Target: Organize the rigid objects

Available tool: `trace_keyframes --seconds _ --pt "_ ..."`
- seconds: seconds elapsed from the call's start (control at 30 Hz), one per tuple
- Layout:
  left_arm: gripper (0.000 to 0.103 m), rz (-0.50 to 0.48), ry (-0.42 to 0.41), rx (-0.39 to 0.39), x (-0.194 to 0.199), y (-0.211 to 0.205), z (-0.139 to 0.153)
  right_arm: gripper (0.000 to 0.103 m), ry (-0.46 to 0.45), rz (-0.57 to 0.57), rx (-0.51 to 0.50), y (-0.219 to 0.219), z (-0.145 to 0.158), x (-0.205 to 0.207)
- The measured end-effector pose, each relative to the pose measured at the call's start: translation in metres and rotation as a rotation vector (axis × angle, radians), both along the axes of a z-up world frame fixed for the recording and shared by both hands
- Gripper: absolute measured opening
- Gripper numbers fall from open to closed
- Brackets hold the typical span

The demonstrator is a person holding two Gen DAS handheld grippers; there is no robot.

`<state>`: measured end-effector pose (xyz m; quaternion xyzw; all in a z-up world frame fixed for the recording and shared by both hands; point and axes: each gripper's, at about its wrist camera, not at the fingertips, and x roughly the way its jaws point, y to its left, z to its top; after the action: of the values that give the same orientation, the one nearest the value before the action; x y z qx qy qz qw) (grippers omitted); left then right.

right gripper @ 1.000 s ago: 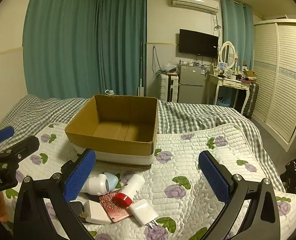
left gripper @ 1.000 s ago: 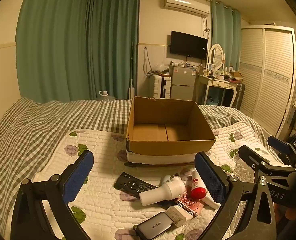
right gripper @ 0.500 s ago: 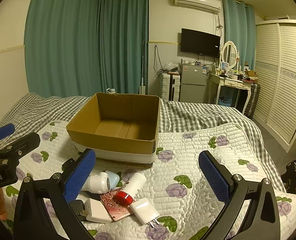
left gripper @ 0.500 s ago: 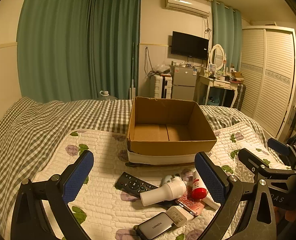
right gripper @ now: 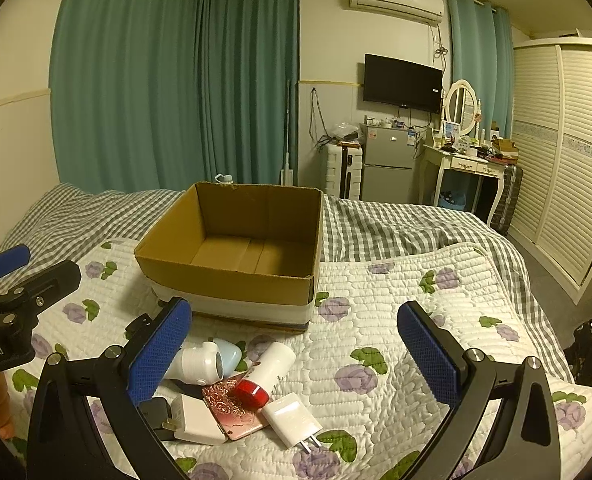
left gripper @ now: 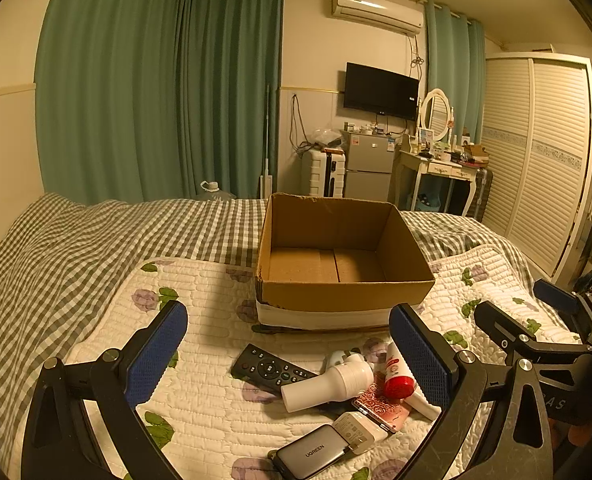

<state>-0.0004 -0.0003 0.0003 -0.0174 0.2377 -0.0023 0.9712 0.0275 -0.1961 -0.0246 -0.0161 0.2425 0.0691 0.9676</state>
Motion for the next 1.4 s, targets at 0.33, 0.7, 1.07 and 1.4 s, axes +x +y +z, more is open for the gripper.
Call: trace_keyframes --seconds 0.33,0.7,1.07,1.4 --pt "0.103 -0.001 0.000 0.001 -0.0003 -0.0004 0.0001 0.103 0.008 0.011 0.000 0.0014 -0.0012 0.0012" --pt "0.103 -0.001 0.000 0.000 0.0001 0.0000 0.0002 0.103 0.009 0.012 0.000 0.0017 -0.0021 0.0013" --pt "0.103 -0.001 -0.001 0.000 0.0001 -0.0001 0.0004 0.103 0.009 0.014 0.000 0.0017 -0.0022 0.0013" --pt "0.103 0.001 -0.004 -0.001 0.0003 0.0006 0.0017 0.103 0.010 0.033 0.002 0.0035 -0.0027 0.0004"
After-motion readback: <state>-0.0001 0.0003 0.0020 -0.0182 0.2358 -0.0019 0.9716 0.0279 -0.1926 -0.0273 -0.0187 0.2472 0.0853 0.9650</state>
